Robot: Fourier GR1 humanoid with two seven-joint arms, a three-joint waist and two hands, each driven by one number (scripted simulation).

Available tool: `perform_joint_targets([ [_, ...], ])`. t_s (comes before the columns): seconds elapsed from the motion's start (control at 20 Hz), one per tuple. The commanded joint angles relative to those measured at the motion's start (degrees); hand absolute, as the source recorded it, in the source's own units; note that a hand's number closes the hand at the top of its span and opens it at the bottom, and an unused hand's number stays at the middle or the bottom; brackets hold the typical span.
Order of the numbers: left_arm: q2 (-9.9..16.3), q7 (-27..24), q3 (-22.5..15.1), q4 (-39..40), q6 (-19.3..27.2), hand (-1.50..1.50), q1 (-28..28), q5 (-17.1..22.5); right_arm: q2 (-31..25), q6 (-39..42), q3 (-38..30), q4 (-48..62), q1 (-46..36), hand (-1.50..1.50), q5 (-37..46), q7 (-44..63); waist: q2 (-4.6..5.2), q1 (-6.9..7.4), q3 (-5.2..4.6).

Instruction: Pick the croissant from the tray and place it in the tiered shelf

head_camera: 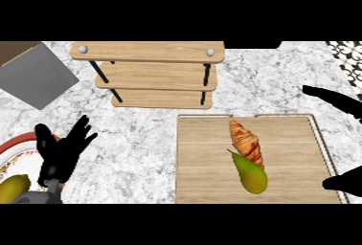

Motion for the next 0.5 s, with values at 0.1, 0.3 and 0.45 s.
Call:
perform_joint_targets([
  [0.1,-2.4,0.5,-1.3,0.2,1.9,0.00,0.1,-2.3,5.7,-3.2,10.1,-9.0,-5.4,-1.50,7.8,22.4,0.27,0.61,-0.14],
  [0.3,-1.5,2.7,-0.5,-1.8,0.5,0.00,-0.2,-1.7,13.5,-6.0,19.0,-6.5,-9.8,-1.50,18.4,30.4,0.33,1.01,-0.10],
  [0.45,-2.3,1.7,-0.3,-1.0,0.5,0.00,-0.8,-2.5,14.9,-3.8,21.4,-5.9,-12.0,-1.50,23.6,35.1,0.29,0.63,-0.08],
])
